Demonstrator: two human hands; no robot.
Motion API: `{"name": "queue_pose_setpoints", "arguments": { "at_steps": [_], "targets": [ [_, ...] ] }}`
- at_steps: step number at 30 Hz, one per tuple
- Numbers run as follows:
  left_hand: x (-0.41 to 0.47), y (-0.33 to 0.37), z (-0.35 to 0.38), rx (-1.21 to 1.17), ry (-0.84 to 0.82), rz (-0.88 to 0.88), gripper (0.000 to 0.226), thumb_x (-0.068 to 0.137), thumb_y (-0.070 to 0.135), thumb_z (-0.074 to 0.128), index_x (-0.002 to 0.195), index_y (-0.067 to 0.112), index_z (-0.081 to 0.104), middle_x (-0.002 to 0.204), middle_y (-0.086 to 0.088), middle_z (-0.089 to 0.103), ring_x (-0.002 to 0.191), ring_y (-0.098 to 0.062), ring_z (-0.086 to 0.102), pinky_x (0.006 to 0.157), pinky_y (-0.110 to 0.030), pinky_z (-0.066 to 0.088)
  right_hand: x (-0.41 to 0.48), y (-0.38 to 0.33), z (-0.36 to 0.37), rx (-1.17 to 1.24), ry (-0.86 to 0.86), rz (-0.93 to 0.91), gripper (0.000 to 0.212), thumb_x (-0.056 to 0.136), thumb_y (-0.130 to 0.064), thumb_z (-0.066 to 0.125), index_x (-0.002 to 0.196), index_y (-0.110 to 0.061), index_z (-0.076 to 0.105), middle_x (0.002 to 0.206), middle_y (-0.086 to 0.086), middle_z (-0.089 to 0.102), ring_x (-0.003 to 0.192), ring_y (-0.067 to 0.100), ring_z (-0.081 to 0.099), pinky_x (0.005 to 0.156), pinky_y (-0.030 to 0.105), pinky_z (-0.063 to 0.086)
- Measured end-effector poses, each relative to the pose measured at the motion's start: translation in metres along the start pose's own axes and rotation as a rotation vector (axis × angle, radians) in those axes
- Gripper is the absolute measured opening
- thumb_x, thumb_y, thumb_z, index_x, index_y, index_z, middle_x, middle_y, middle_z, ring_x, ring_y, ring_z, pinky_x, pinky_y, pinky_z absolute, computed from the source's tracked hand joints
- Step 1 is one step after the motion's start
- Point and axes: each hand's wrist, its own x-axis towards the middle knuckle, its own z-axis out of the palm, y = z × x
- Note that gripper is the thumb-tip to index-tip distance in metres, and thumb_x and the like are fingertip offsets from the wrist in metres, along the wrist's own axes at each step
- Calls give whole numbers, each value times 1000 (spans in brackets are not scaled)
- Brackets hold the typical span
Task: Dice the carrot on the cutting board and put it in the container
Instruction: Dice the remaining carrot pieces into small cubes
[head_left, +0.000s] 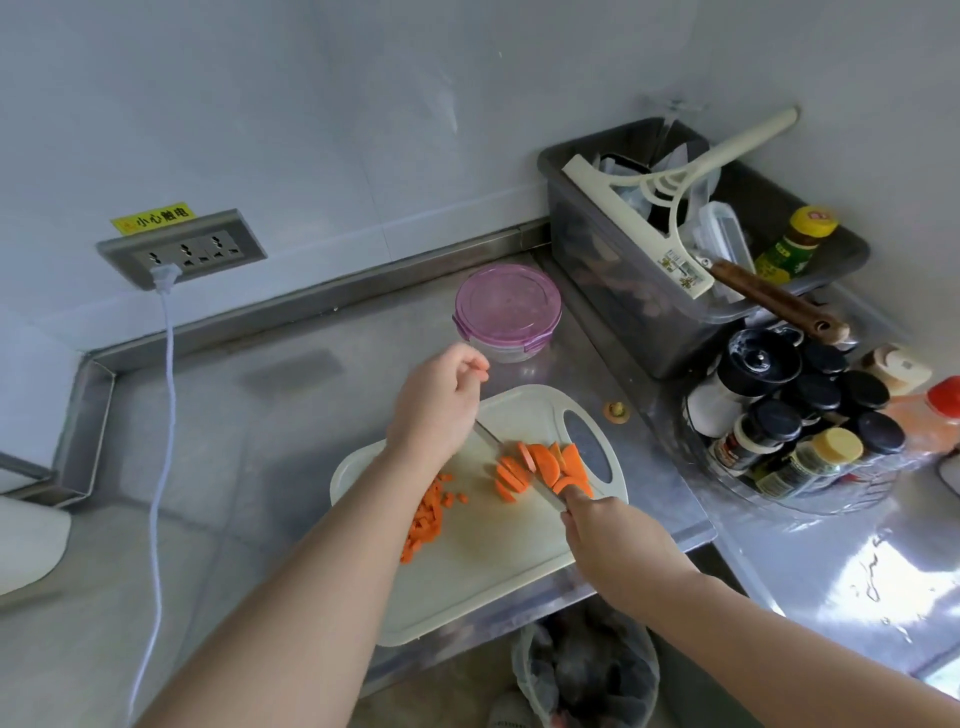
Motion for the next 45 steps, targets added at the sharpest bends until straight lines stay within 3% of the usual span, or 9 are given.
{"name": "queue_pose_setpoints", "arguments": {
  "at_steps": [2,3,7,12,20,31,36,42,45],
  "targets": [
    [-10,-14,-2,-49,177,-108,24,87,2,44,93,17,61,94,3,67,88,-19,59,77,-29,44,-1,4,-7,29,36,33,30,103,-12,33,129,-13,46,88,0,48,60,19,43,50,28,36],
    [-15,-23,1,33,146,-103,26,86,1,45,98,17,62,99,1,67,94,-21,59,80,-31,45,0,7,-9,44,49,50,29,103,-12,33,129,-13,46,91,3,51,63,21,45,52,30,37],
    [-33,-50,21,585,-421,240,60,82,12,54,139,22,39,142,3,40,132,-19,36,106,-31,32,2,18,-10,167,98,125,24,104,-20,31,124,-11,43,75,4,52,62,25,50,43,28,29],
    [-28,-48,41,815,-567,331,73,81,32,59,146,22,28,149,4,30,137,-17,28,108,-33,27,0,26,-8,247,129,140,26,104,-23,30,121,-11,46,75,1,51,67,26,53,44,27,30],
    [-22,-45,38,852,-569,393,60,79,47,61,135,33,42,135,2,36,128,-20,35,104,-34,28,-3,31,-10,281,118,165,27,105,-26,29,121,-11,44,79,3,53,65,23,50,45,28,29],
    [-15,-45,41,766,-577,484,43,84,44,61,121,27,48,126,6,51,120,-16,47,102,-31,29,3,28,-9,308,102,140,29,105,-25,30,125,-13,45,82,3,60,69,22,59,48,26,37],
    [-11,-45,41,764,-638,499,45,88,42,58,129,29,47,131,7,50,124,-16,44,106,-32,26,4,28,-10,314,86,143,30,105,-27,28,127,-13,44,80,1,57,67,19,56,47,24,35],
    [-9,-45,41,769,-659,514,36,88,41,58,121,28,54,126,7,52,120,-16,45,102,-31,27,7,26,-11,316,73,154,28,104,-28,29,122,-14,46,80,2,59,67,18,58,55,30,44],
    [-12,-45,41,765,-652,492,34,88,41,56,119,27,54,125,6,53,120,-16,45,101,-30,29,7,24,-11,303,74,137,26,105,-27,29,119,-13,46,72,-1,53,58,13,51,47,24,35]
  ]
}}
